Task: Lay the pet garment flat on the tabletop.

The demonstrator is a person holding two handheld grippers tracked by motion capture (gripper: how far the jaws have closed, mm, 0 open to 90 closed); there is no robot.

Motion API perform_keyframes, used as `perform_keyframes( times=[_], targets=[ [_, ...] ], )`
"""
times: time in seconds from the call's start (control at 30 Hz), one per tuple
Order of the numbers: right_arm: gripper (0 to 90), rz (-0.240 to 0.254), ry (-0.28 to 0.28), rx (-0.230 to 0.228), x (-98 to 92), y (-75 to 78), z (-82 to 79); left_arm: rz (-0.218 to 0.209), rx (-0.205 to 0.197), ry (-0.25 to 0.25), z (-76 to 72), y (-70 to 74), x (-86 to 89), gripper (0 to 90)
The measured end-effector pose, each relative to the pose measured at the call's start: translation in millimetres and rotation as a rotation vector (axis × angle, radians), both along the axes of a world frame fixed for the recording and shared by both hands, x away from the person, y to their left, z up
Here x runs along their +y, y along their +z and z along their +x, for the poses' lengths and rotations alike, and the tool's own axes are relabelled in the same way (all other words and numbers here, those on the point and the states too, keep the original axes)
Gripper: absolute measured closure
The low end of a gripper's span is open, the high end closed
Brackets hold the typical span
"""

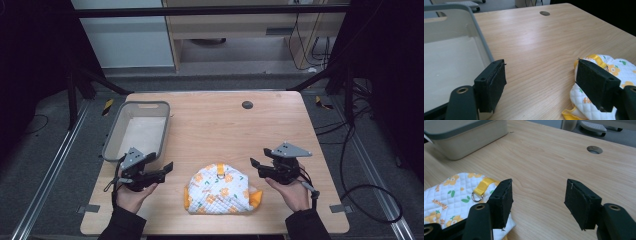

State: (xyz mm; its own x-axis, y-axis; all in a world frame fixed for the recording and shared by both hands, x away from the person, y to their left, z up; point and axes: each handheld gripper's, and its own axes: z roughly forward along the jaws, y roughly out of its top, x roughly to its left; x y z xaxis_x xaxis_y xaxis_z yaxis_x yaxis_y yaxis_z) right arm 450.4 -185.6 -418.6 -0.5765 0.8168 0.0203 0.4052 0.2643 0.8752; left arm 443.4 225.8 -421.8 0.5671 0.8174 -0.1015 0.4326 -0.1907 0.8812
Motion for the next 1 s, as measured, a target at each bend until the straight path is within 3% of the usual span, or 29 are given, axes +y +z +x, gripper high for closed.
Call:
perform_keyframes(
  times=[0.23, 0.47, 0.67, 1.0],
  targets=[
    [41.8, -0.007, 0.027, 0.048, 7.1, -17.1, 4.0, 0.057, 0.033, -0.059, 7.9, -13.9, -26.3, 25.5],
    [43.3, -0.017, 0.044, 0.076, 11.7, -26.2, 4.9, 0.078, 0.079, -0.112, 15.2, -25.9, -45.9, 27.3],
    [44.4, -0.015, 0.077, 0.1, 20.3, -32.3, 5.2, 0.082, 0.095, -0.138, 17.8, -30.7, -57.6, 28.4],
    [48.6, -0.028, 0.125, 0.139, 34.5, -42.9, 11.5, 0.126, 0.117, -0.181, 22.5, -39.9, -70.8, 36.0]
  ],
)
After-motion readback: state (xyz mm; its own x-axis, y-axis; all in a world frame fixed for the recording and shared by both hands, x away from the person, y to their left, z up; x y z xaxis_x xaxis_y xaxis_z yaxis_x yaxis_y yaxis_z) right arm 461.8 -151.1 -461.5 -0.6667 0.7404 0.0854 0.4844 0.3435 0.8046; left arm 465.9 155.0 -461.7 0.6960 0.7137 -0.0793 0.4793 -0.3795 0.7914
